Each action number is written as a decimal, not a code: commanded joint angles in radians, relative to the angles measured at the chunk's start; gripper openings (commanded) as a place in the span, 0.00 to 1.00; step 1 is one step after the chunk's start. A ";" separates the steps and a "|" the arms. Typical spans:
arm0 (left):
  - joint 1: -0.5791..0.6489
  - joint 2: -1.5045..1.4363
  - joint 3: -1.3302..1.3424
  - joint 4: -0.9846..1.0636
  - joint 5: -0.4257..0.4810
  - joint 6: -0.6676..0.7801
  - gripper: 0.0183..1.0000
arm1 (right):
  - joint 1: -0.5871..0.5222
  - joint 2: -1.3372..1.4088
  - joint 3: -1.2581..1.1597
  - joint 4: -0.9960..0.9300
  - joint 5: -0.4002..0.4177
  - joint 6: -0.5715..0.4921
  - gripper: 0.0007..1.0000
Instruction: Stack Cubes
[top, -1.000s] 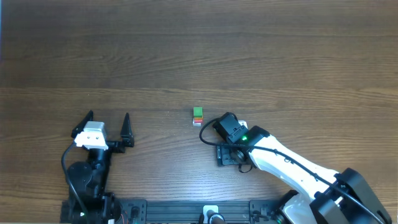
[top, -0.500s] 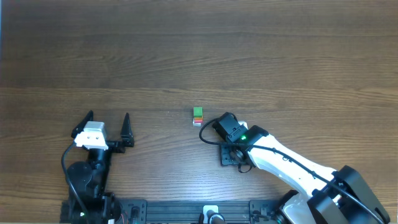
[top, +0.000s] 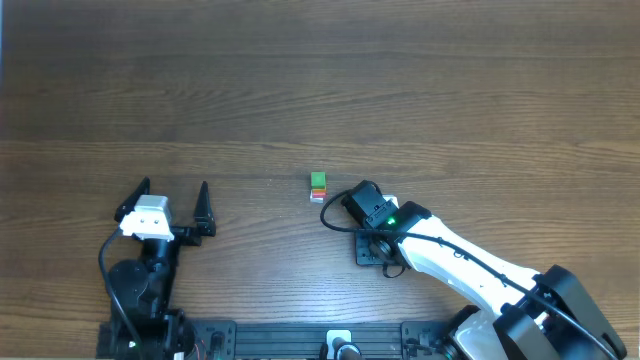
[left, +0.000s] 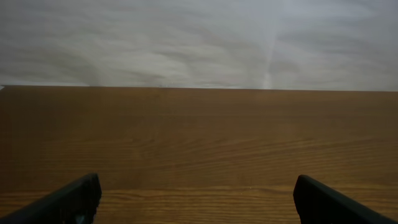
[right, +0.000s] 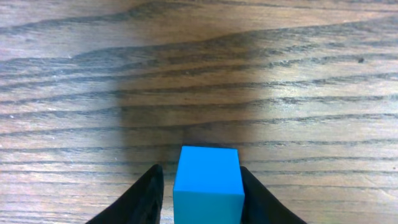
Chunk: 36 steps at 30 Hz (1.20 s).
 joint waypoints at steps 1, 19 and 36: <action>0.005 -0.004 -0.005 -0.001 0.010 0.014 1.00 | -0.006 0.008 -0.008 0.003 -0.001 0.003 0.34; 0.005 -0.004 -0.005 -0.001 0.010 0.014 1.00 | -0.006 0.008 0.035 -0.029 0.000 0.002 0.19; 0.005 -0.004 -0.005 -0.001 0.010 0.014 1.00 | 0.056 0.094 0.663 -0.459 0.090 0.014 0.15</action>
